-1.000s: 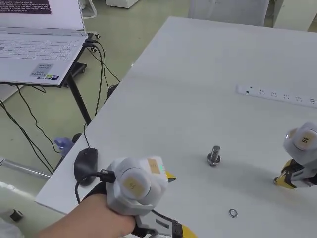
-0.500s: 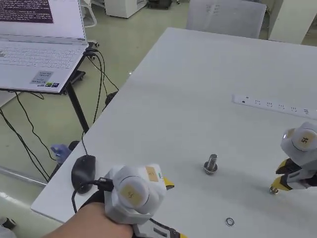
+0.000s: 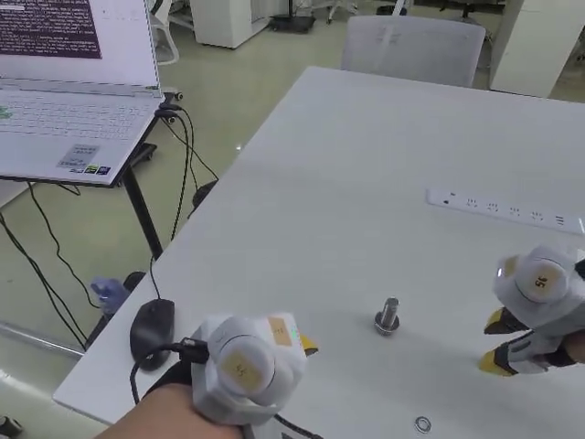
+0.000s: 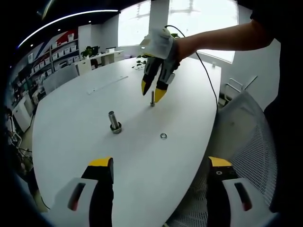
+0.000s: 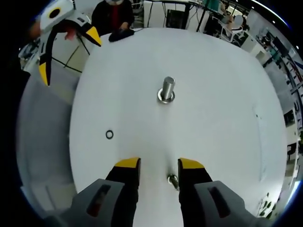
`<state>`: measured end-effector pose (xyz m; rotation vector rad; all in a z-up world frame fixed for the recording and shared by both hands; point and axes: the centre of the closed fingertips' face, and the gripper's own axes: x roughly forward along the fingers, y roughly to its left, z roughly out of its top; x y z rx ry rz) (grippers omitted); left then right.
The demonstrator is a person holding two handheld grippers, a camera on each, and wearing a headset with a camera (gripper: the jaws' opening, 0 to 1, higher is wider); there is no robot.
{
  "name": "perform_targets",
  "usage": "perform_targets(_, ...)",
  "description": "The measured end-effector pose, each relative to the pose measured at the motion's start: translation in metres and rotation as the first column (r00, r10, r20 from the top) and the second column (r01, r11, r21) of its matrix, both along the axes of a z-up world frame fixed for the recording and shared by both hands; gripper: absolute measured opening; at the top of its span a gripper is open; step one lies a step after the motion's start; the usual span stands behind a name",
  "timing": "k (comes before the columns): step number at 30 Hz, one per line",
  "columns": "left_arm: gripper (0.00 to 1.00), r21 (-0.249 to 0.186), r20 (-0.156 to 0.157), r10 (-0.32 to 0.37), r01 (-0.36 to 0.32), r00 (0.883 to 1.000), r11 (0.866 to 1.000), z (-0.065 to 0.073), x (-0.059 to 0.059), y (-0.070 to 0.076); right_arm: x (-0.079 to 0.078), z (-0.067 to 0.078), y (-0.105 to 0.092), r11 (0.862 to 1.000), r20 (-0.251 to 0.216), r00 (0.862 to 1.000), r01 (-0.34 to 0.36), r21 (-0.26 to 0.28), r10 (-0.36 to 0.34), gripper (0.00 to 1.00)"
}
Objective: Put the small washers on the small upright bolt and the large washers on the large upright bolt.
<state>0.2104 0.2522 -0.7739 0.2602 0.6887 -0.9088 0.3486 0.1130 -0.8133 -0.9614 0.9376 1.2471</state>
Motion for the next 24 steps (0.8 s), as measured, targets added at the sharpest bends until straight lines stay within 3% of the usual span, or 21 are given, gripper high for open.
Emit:
perform_targets(9,0.91,-0.006,0.004,0.006,-0.006,1.0,1.0,-0.001,0.0,0.001,-0.021,-0.003,0.018,0.998,-0.009,0.999,-0.052,0.043,0.053,0.39)
perform_targets(14,0.96,-0.009,0.037,0.005,-0.005,0.999,1.0,0.001,0.003,0.002,-0.034,-0.007,0.023,0.995,-0.014,0.996,-0.088,0.047,0.089,0.4)
perform_targets(17,0.97,-0.013,0.023,0.014,-0.014,1.0,1.0,0.0,0.003,0.003,-0.04,-0.01,0.026,0.994,-0.03,0.995,-0.095,0.061,0.097,0.4)
perform_targets(24,0.99,-0.013,0.026,0.01,-0.01,1.0,1.0,-0.002,0.002,0.001,-0.057,-0.017,0.033,0.99,-0.038,0.991,-0.129,0.059,0.132,0.41)
